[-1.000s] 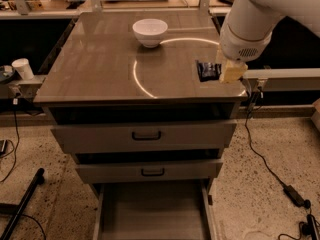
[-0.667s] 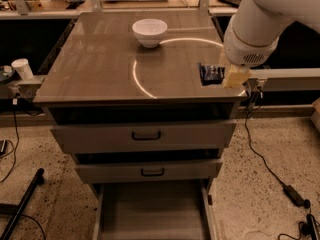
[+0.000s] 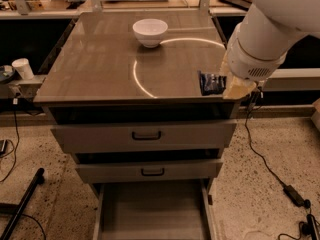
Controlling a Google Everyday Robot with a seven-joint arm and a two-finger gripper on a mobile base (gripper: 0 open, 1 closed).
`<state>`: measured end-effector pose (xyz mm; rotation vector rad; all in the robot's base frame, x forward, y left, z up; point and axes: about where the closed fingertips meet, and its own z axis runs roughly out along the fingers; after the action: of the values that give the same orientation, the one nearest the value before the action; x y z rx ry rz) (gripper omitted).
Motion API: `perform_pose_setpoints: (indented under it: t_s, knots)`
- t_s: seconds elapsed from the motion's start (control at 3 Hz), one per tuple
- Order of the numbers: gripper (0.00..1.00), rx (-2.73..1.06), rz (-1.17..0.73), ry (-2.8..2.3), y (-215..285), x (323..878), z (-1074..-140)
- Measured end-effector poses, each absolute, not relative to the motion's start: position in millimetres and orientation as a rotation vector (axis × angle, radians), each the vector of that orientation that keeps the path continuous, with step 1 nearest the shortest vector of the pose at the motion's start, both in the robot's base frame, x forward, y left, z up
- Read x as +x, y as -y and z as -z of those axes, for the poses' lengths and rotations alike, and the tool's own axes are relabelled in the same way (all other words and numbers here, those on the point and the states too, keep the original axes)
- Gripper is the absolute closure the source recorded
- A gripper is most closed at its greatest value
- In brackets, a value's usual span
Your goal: Place rxbar blueberry into bottom drawer
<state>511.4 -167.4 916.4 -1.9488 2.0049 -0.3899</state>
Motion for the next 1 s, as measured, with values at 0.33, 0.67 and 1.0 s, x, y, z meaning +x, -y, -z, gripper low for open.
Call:
perform_pose_setpoints:
  t_s: [0.33,0.67,1.0]
  knots:
    - [1.00,-1.971,0.356,-1.989,158,498,-911]
    - [1.00,-1.963,0.370,-1.972,148,487,-893]
    - [1.00,-1.938,0.411,-1.958,144,485,-877]
